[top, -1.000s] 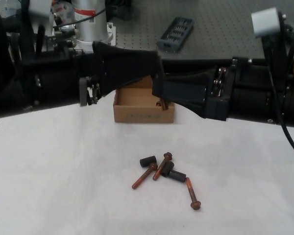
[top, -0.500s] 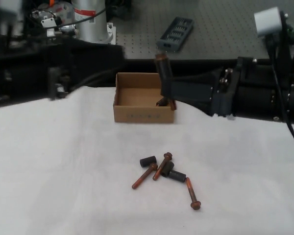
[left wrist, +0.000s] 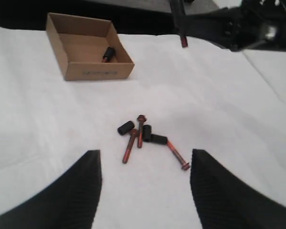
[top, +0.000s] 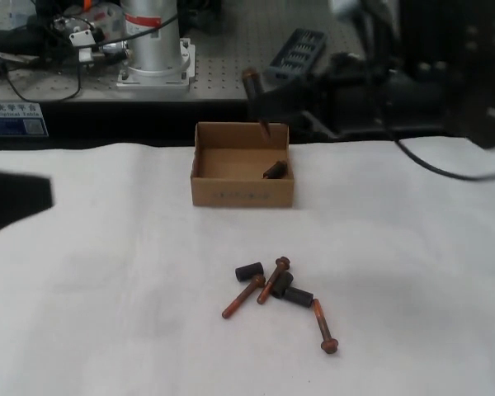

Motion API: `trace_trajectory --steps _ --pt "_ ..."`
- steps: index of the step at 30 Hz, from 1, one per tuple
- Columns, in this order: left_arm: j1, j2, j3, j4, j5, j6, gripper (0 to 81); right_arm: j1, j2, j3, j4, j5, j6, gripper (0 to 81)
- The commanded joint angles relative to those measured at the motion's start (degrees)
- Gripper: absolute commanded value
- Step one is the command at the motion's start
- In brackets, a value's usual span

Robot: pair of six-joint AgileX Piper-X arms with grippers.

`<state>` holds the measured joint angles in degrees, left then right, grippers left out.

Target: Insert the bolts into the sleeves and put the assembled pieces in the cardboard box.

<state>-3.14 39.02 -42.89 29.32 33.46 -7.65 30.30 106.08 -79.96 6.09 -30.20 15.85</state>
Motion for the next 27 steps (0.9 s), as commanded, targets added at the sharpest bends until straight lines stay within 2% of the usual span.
trace_trajectory --steps 1,7,12,18,20,23,25,27 --pt "0.1 -2.2 -0.3 5.0 -1.8 1.9 40.7 -0.5 4.3 -3.0 1.1 1.2 -0.5 2.8" --pt "0.1 -5.7 -0.3 5.3 -1.8 1.9 40.7 -0.6 19.7 -21.6 10.4 3.5 -0.5 2.8" --pt "0.1 -5.6 -0.3 5.3 -1.9 1.9 40.7 -0.6 29.0 -33.1 19.8 6.8 -0.5 2.8" --pt "0.1 -5.6 -0.3 5.3 -1.9 1.9 40.7 -0.8 32.5 -36.9 22.7 9.1 -0.5 2.7" --pt "0.1 -5.6 -0.3 5.3 -1.9 1.9 40.7 -1.0 32.5 -36.9 22.7 9.2 -0.7 0.3" --pt "0.1 -5.3 -0.3 5.3 -1.9 1.9 40.7 -1.1 32.5 -36.9 22.7 10.1 -1.8 14.3" --pt "0.1 -5.3 -0.3 5.3 -1.9 1.9 40.7 -1.1 32.5 -36.9 23.1 10.4 -1.8 27.6" --pt "0.1 -5.3 -0.3 5.3 -2.4 1.9 40.7 -1.1 32.5 -36.9 23.7 10.4 -1.8 35.4"
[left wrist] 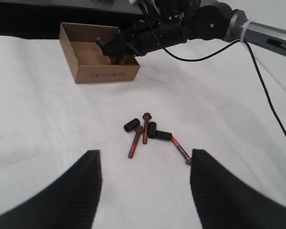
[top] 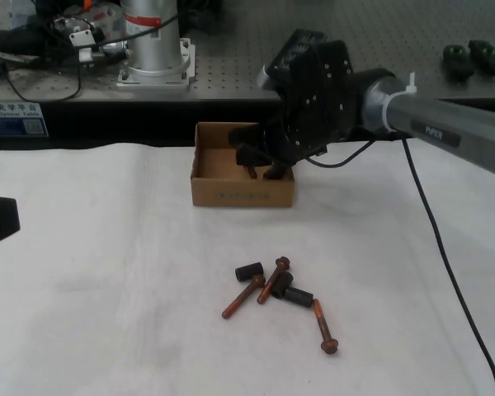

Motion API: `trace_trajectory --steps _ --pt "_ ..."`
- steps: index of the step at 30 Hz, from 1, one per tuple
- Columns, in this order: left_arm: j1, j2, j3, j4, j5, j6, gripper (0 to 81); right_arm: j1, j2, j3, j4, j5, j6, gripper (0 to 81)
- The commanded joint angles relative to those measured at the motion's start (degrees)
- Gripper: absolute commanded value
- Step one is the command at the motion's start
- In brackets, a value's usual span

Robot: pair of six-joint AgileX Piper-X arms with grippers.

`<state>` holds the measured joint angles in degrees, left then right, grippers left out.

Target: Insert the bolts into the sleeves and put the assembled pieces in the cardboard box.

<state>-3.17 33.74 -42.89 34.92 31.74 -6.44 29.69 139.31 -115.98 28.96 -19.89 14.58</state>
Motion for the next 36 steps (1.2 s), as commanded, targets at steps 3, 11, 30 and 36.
trace_trajectory --steps 3,11,30,36 --pt "0.1 0.0 -0.3 -0.3 -0.7 0.8 40.7 -0.5 -0.8 -0.9 2.0 -0.1 -0.5 35.8" --pt "0.1 0.0 -0.3 -0.3 -0.7 1.2 40.7 -0.5 -5.8 -1.1 8.5 -1.9 -1.8 35.8" --pt "0.1 0.0 -0.3 3.5 -0.7 2.6 40.7 0.1 -33.1 14.8 45.8 11.4 -19.8 35.8" --pt "0.1 0.0 -0.3 4.5 -0.7 2.6 40.7 3.0 -49.9 35.5 41.3 11.4 -18.2 35.8"
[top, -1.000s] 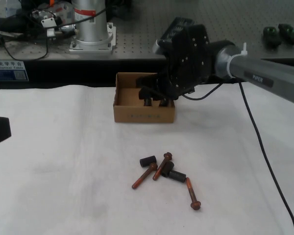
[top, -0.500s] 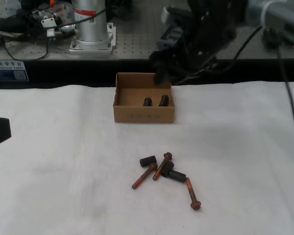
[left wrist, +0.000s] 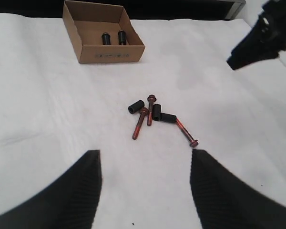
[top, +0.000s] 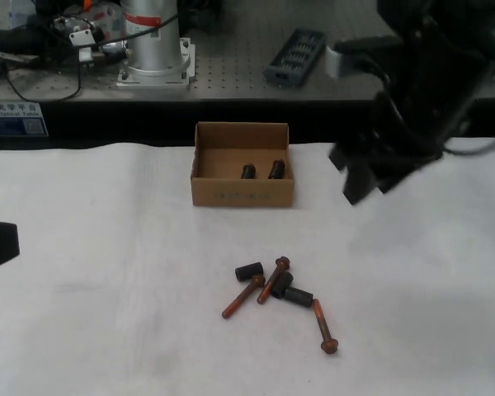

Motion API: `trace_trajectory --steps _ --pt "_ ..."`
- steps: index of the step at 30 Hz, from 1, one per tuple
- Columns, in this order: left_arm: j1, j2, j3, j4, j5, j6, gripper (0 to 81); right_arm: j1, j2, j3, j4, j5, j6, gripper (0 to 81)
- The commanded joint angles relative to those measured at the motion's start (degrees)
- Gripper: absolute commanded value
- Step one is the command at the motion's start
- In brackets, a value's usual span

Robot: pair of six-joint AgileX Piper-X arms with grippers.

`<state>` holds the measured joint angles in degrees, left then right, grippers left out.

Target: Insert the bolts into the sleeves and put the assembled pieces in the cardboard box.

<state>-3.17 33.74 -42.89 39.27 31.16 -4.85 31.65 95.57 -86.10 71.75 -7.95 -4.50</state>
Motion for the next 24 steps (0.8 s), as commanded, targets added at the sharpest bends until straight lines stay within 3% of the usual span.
trace_trajectory --steps 1,7,14,24 --pt "0.1 0.0 -0.3 0.1 -0.1 1.0 40.7 1.6 -9.3 9.1 -2.2 -0.5 1.7 35.8" --pt "0.1 0.0 -0.3 0.1 -0.1 1.0 40.7 4.5 -27.4 25.3 -4.6 -0.5 5.5 35.8" --pt "0.1 0.0 -0.3 0.1 -0.1 1.0 40.7 4.8 -43.0 34.8 -9.8 -0.3 5.8 35.8" --pt "0.1 0.0 -0.3 0.1 -0.1 1.0 40.7 4.8 -42.6 36.1 -11.4 -0.5 8.3 35.8"
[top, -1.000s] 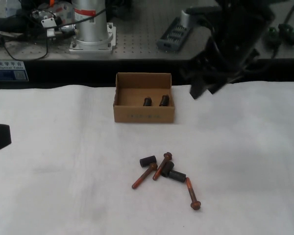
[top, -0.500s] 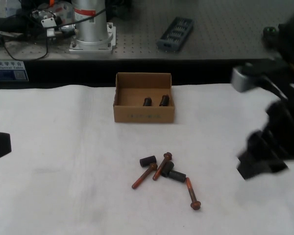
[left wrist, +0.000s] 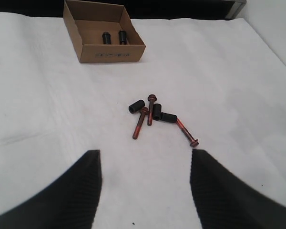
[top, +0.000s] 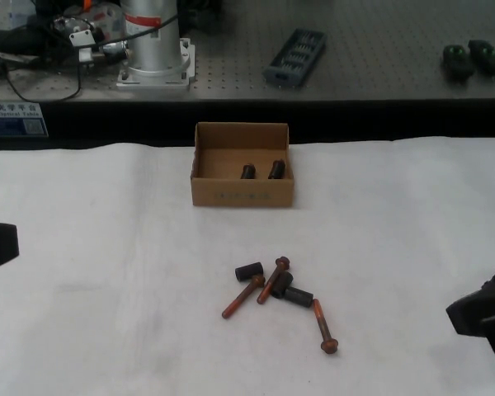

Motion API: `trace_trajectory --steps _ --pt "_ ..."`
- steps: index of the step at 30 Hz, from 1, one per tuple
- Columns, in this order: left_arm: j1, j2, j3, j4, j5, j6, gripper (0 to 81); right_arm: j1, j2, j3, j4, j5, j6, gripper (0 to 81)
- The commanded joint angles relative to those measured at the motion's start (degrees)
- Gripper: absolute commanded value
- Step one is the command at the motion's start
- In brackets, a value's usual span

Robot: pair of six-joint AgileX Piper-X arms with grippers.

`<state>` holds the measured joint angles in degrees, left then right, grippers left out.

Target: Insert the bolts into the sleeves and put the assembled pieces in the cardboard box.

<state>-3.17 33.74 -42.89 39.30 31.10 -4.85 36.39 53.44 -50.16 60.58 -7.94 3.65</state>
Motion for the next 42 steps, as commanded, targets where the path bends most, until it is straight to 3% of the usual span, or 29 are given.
trace_trajectory --steps 1,6,12,25,34,39,42 --pt "0.1 0.0 -0.3 0.1 0.0 1.0 40.7 0.1 0.6 0.1 -1.0 -0.7 0.1 35.8" --pt "0.1 0.0 -0.3 0.1 0.0 1.0 40.7 0.1 7.8 -0.2 -4.5 -1.4 -0.3 35.8" --pt "0.1 0.0 -0.3 0.1 0.0 1.0 40.7 0.3 18.8 -2.2 -4.6 -5.3 6.2 35.8" --pt "0.1 0.0 -0.3 0.1 0.0 1.0 40.7 0.5 41.4 -10.9 -7.2 -3.7 6.2 35.8" --pt "0.1 0.0 -0.3 0.1 0.0 1.0 40.7 0.5 46.6 -16.1 -12.7 -3.7 9.1 35.7" --pt "0.1 0.0 -0.3 0.1 0.0 1.0 40.7 0.5 48.3 -16.4 -14.5 -3.7 9.6 28.1" --pt "0.1 0.0 -0.3 0.1 0.0 1.0 40.7 0.5 49.1 -16.4 -14.6 -3.7 9.6 27.7"
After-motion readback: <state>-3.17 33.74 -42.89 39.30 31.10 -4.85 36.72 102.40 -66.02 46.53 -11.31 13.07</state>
